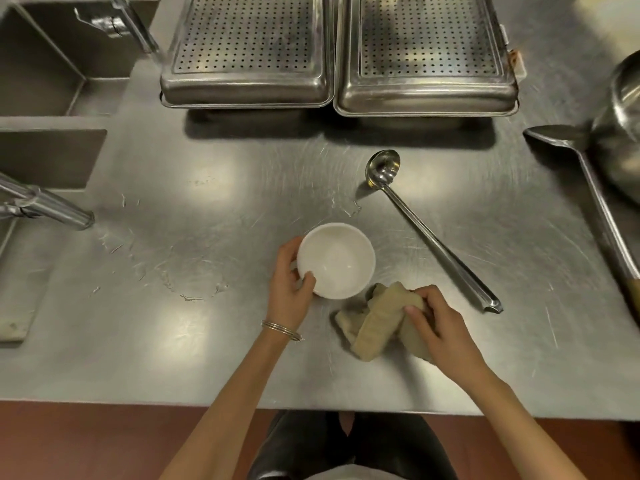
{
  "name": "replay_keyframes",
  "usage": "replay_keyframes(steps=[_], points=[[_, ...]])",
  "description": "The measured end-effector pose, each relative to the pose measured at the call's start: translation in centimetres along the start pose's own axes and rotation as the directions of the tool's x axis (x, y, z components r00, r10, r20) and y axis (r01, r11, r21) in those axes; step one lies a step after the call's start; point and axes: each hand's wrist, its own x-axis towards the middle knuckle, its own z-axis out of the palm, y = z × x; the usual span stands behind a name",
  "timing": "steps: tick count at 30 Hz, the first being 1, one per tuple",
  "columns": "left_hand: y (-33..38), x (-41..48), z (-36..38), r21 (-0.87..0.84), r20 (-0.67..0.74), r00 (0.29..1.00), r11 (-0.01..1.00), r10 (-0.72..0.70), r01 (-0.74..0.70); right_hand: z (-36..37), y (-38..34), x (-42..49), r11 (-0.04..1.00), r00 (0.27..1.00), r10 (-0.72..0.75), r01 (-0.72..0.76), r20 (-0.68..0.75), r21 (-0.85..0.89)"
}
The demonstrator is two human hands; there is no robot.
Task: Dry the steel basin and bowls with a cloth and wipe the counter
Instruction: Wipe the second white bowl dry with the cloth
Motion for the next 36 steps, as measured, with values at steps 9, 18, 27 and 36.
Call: replay_keyframes(steps=[9, 18, 27, 36], points=[[4.6, 0.4, -2.8, -0.313, 0.206, 0.977, 0.942, -0.056, 0.120, 0.2, -6.2, 1.0, 0.969, 0.960, -0.100, 0.154, -0.263, 0.193], [4.6, 0.2, -4.7, -0.374, 0.291, 0.956, 0.916, -0.032, 0.144, 0.8, -10.2, 1.6, 0.963, 0.839, -0.155, 0.245, -0.522, 0.108], [4.3, -0.6, -5.2, -0.134, 0.219, 0.956, 0.976, 0.196, -0.169, 4.3, -10.5, 3.8, 0.933, 0.846, -0.336, 0.241, -0.414, -0.266], [3.6, -1.7, -4.8, -0.118, 0.207, 0.967, 0.985, 0.149, -0.127, 6.9, -8.5, 4.2, 0.784, 0.878, -0.466, 0.350, -0.113, -0.512]])
